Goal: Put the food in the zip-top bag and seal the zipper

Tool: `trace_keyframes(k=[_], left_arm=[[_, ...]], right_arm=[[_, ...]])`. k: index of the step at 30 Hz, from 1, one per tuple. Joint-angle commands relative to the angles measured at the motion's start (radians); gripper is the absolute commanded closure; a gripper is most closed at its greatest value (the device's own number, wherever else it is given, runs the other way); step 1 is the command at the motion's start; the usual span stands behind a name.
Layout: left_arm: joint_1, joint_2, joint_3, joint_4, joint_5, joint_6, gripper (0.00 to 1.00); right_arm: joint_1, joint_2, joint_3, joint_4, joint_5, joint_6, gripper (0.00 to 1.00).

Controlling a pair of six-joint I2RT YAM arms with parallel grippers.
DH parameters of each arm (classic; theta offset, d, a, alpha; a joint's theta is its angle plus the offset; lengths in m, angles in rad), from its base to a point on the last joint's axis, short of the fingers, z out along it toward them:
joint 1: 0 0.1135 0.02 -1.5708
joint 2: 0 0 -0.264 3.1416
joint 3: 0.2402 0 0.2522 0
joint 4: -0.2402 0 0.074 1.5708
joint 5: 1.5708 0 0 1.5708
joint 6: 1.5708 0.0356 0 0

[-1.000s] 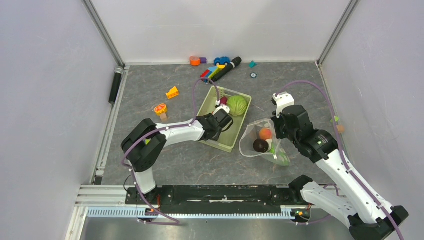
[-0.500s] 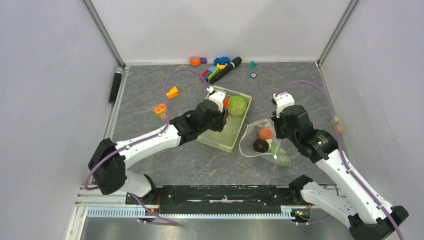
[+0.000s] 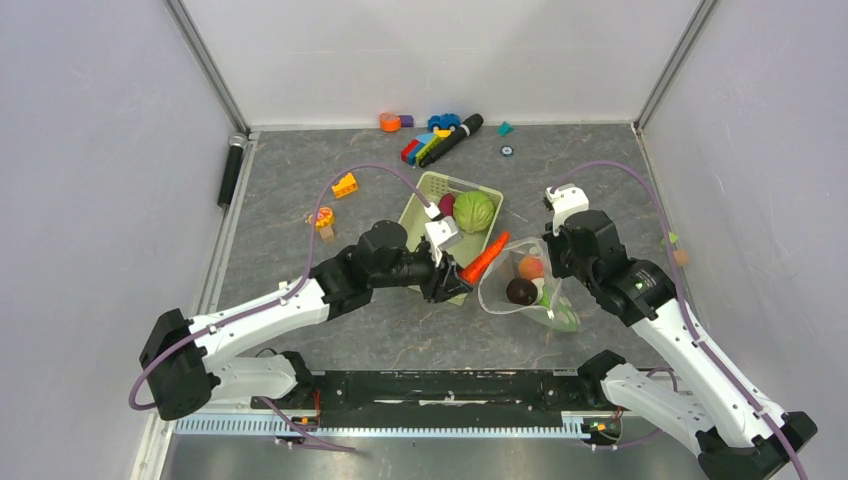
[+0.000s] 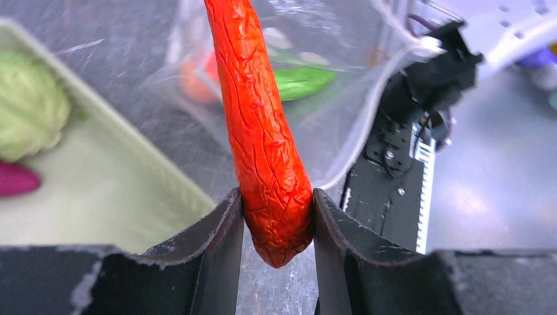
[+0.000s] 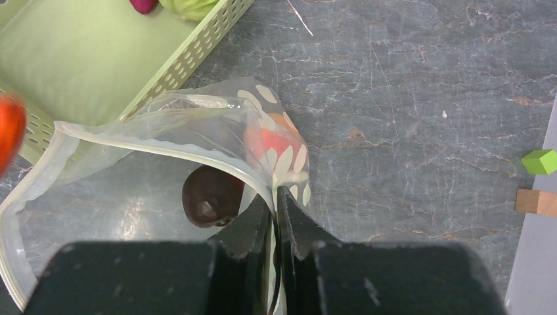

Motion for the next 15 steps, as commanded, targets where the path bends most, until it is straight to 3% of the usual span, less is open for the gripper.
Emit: trace_keyframes(k=[1,7,11,15], left_arm=[[-0.031,-0.021,0.003,0.045,0.216,0.2,0.89],[-0.066,0.056,0.129,-0.118,0.049,0.205,0.91],[-0.086,0.131,0.221,-0.189,0.087,0.194,0.97],[-0.12,0.206,0.309,-0.278,-0.035,0.163,0.98]], right_arm=[[-0.002,-0.009,0.021,0.02,-0.004,-0.012,0.88],[-0.004,-0.012,0.02,0.02,0.002,-0.013,0.88],[-0.003,-0.009,0.022,0.018,0.001,-0.013,0.88],[-0.003,-0.018,0.021,0.018,0.001,-0.014,0.88]])
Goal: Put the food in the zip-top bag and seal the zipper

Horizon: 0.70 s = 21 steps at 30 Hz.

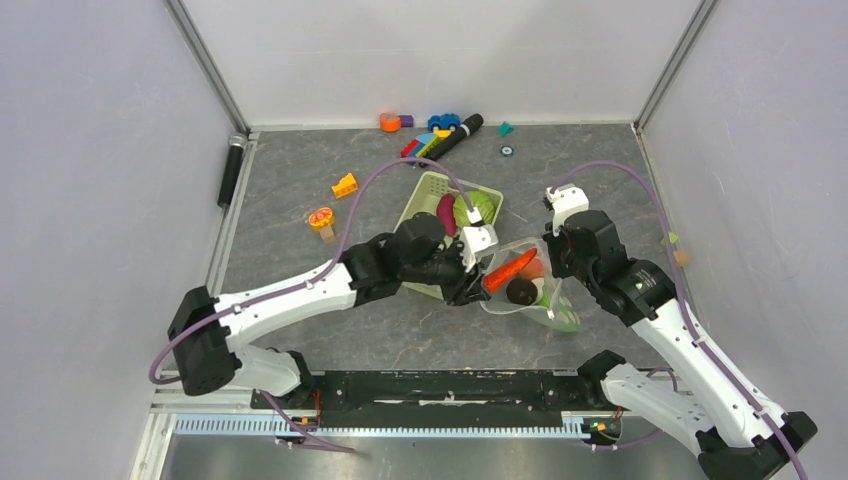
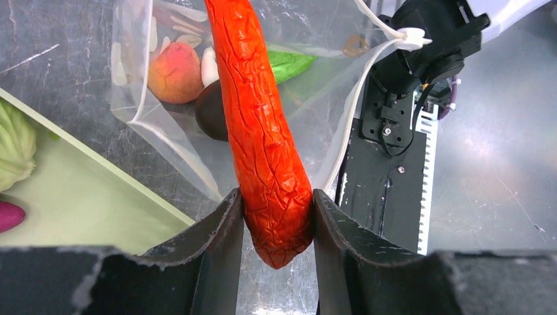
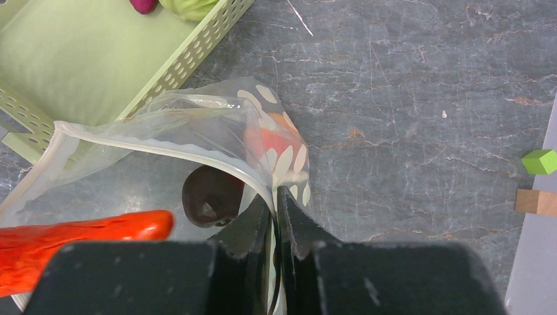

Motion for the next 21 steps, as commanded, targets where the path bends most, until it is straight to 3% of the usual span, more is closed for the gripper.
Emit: trace_keyframes(k=[1,10,21], left_arm=[[-0.036,0.075,0.135,-0.137,-0.11,0.008,0.98],[-0.073,0.151,0.243,-0.229,-0.176,-0.034,0.91],[-0.077,0.314,0.462,-0.4,-0.25,-0.136,0.92]], right_arm=[[-0.003,-0.02,0.02,0.017,0.002,-0.015,0.88],[-0.003,-0.028,0.019,0.019,-0.003,-0.017,0.88],[-0.003,-0.027,0.019,0.018,-0.004,-0.015,0.88]])
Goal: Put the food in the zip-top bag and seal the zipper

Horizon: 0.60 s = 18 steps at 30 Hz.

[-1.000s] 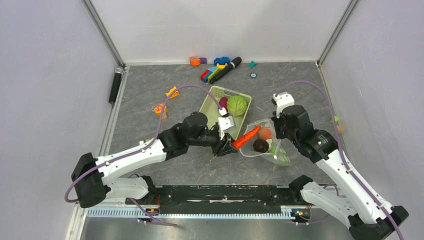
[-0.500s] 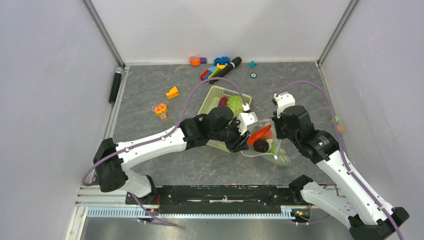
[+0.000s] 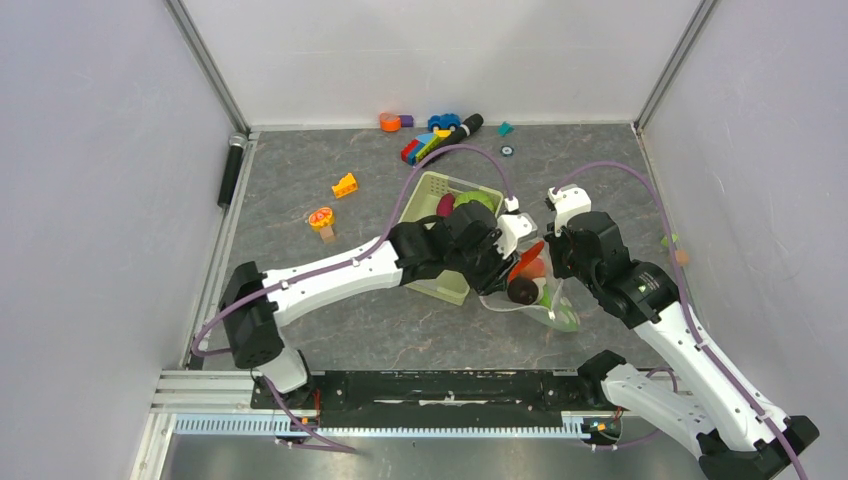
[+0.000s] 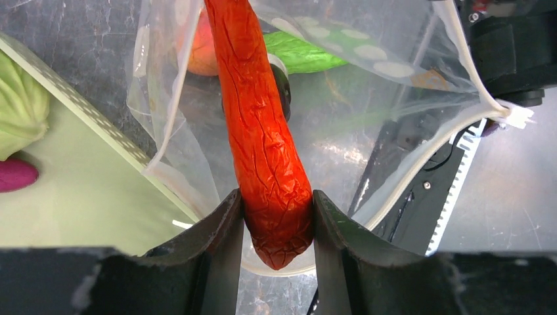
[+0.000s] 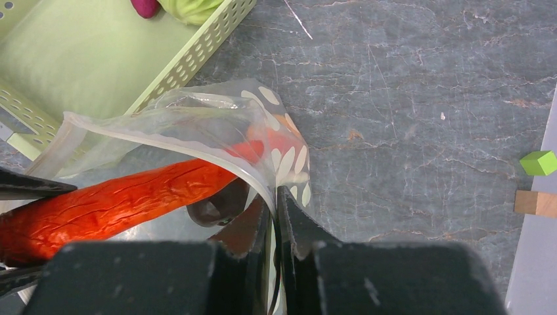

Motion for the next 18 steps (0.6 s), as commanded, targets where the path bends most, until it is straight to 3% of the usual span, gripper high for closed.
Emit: trace_keyframes(k=[1,7,9,12,13,18], left_arm=[[-0.007,0.056,0.122,-0.1,-0.036,-0.088,0.91],[-0.006,0.126,0.228,-0.142,0.007,-0.192,0.61],[-0.006,0.15,0.255,-0.142,0.038,-0.214,0.35],[-0.006,0.174,0.28,-0.142,0.067,-0.23,0.18],[-0.007,0.175,0.283,-0.141,0.074,-0.231,0.04],[-0.007,0.148,0.259,-0.116,0.104,-0.225,0.0]], right_arm=[[-0.003,-0.011,0.018,0.019,-0.002,-0.015,0.88],[-0.003,-0.008,0.017,0.021,-0.012,-0.014,0.88],[-0.005,-0.009,0.017,0.019,-0.013,-0.012,0.88],[-0.003,-0.018,0.013,0.021,-0.008,-0.013,0.88],[-0.003,-0.022,0.01,0.023,-0.008,-0.013,0.88],[-0.002,-0.027,0.008,0.025,-0.01,-0.013,0.88]])
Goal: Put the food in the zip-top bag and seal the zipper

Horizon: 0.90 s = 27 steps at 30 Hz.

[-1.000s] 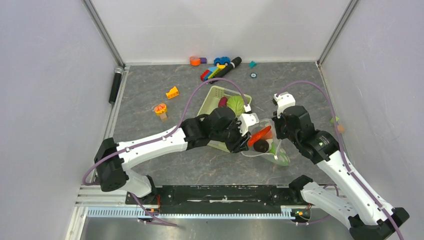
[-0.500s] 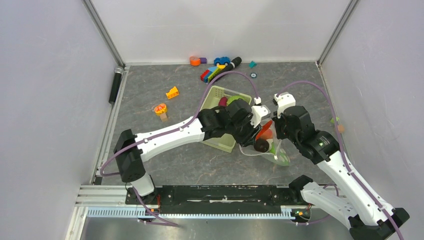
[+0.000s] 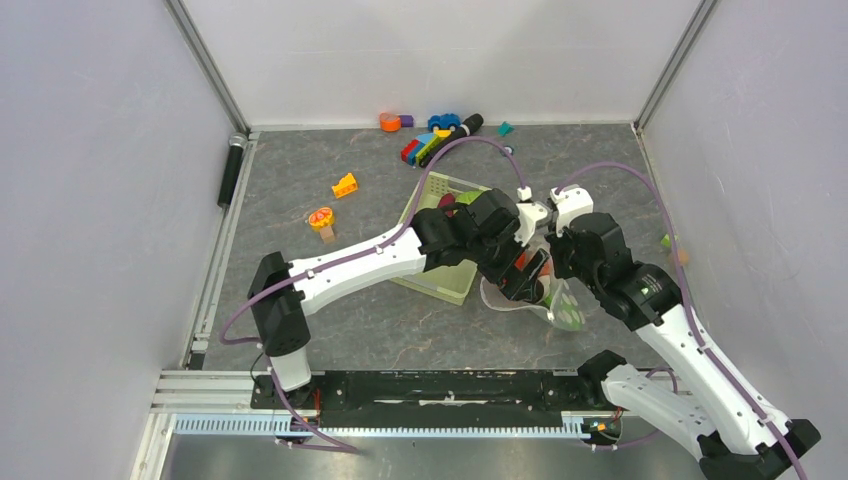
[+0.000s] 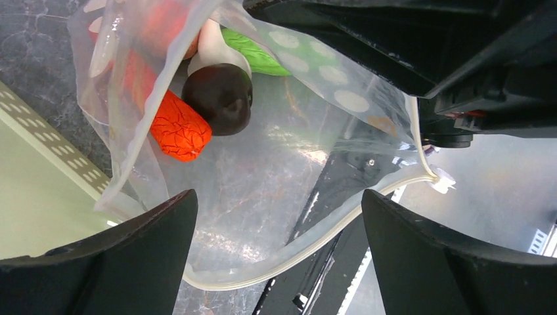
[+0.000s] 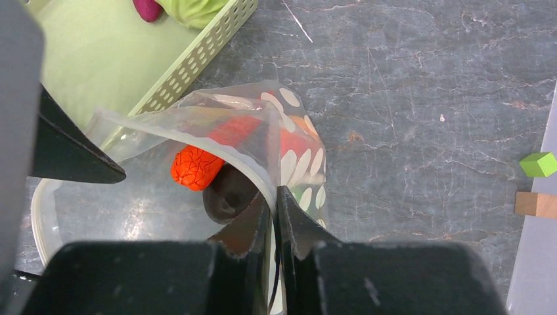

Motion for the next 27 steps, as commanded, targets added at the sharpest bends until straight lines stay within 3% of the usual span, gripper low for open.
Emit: trace_keyframes(k=[1,7,13,19,22,27], left_arm=[[-0.003,-0.033,0.009,0.033,0.061,-0.031,0.0],[-0.002,-0.14,-0.094,0.111,0.024,-0.01,0.0],[0.032,-0.253,-0.209,0.175,-0.242,-0.082,0.0],[0.207,-0.319,-0.344,0.26,-0.286,-0.207,0.0],[0.319,-0.297,-0.377,0.288,-0.229,-0.254,0.0],[0.414,-0.22,-0.41,0.365,-0.227,-0.27,0.0]], right_arm=[[-0.003,-0.015,0.008,0.025,-0.01,-0.014,0.88],[-0.003,-0.022,0.005,0.025,-0.005,-0.014,0.88],[-0.004,-0.027,0.005,0.025,0.003,-0.014,0.88],[-0.003,-0.024,0.003,0.025,0.003,-0.015,0.88],[-0.003,-0.021,0.005,0.025,0.005,-0.014,0.88],[-0.003,-0.024,0.001,0.025,0.01,-0.014,0.88]])
